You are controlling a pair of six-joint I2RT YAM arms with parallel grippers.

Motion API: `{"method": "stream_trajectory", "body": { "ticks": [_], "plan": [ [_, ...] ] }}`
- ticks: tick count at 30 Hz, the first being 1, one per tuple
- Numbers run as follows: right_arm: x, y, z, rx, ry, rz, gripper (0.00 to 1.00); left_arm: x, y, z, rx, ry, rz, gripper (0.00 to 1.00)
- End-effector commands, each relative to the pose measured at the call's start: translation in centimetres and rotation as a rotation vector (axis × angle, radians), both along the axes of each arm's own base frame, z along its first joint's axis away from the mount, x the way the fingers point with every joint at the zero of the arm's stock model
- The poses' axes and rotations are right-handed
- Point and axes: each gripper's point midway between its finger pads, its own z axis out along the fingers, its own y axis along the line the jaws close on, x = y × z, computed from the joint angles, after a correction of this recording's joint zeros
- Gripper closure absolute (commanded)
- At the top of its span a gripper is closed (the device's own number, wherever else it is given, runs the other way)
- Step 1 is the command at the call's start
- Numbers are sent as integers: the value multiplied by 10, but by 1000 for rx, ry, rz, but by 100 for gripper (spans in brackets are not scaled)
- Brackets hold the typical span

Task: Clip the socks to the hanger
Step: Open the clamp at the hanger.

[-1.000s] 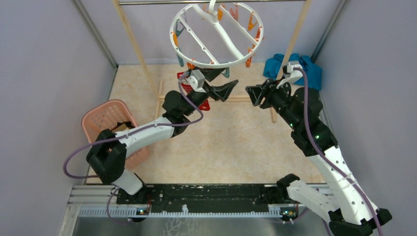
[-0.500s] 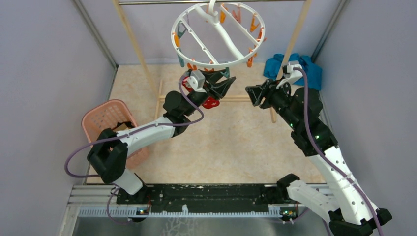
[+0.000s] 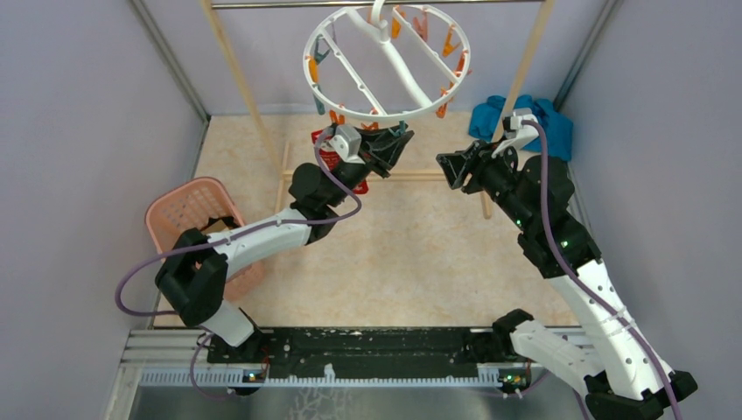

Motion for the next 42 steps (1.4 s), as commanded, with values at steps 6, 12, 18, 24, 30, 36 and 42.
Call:
{"method": "stream_trajectory", "body": {
  "ticks": [6, 12, 18, 24, 30, 36, 42],
  "plan": [
    [-5, 9, 28, 22, -83, 69, 54, -12, 8, 16, -41, -30, -27, 90],
    [-3, 30, 56, 30, -116, 175, 50, -16, 5, 12, 10, 14, -57, 100],
    [5, 44, 77, 23, -147, 196, 38, -24, 7, 14, 49, 40, -80, 100],
    [11, 67, 87, -17, -158, 217, 33, -20, 2, 13, 111, 111, -86, 100],
    [22, 82, 85, -64, -145, 226, 33, -23, -2, 19, 134, 119, -108, 100],
    [35, 84, 78, -114, -136, 206, 33, -24, -1, 22, 137, 117, -108, 100],
    [39, 87, 75, -125, -131, 210, 35, -26, -1, 26, 142, 119, -119, 100]
  ]
}}
